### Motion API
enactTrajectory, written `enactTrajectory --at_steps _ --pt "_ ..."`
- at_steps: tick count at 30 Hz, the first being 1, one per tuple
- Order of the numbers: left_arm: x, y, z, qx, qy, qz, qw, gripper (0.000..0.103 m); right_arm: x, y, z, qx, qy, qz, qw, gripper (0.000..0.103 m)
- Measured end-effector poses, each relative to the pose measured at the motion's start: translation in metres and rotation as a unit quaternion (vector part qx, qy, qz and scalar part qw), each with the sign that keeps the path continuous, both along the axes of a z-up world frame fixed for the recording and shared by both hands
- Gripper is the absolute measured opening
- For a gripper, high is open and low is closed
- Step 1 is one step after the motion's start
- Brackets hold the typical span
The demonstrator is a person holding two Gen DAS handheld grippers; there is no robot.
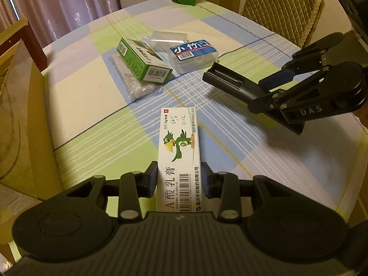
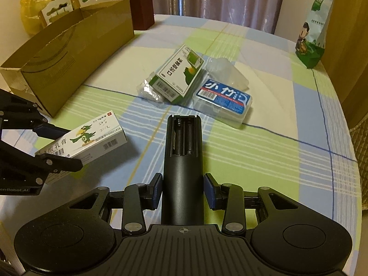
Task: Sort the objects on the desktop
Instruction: 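Lift the ointment box and black remote and carry them over the cardboard box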
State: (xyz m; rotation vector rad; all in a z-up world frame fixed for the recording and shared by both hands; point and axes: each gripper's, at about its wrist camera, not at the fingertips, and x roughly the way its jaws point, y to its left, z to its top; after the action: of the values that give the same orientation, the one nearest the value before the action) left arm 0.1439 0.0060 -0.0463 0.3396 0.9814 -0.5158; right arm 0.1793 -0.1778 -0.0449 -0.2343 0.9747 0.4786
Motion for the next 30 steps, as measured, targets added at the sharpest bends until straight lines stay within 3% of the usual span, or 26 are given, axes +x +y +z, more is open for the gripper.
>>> enactTrajectory --at_steps 15,30 --pt "0.005 0.009 0.029 -0.012 -0.039 0.02 0.999 0.033 0.007 0.013 0.022 0.0 -0.023 0.028 0.999 0.037" --pt "0.009 0.036 0.068 -0.023 -0.094 0.058 0.9936 0.033 0.021 0.052 0.059 0.007 -0.065 0.083 0.994 0.037"
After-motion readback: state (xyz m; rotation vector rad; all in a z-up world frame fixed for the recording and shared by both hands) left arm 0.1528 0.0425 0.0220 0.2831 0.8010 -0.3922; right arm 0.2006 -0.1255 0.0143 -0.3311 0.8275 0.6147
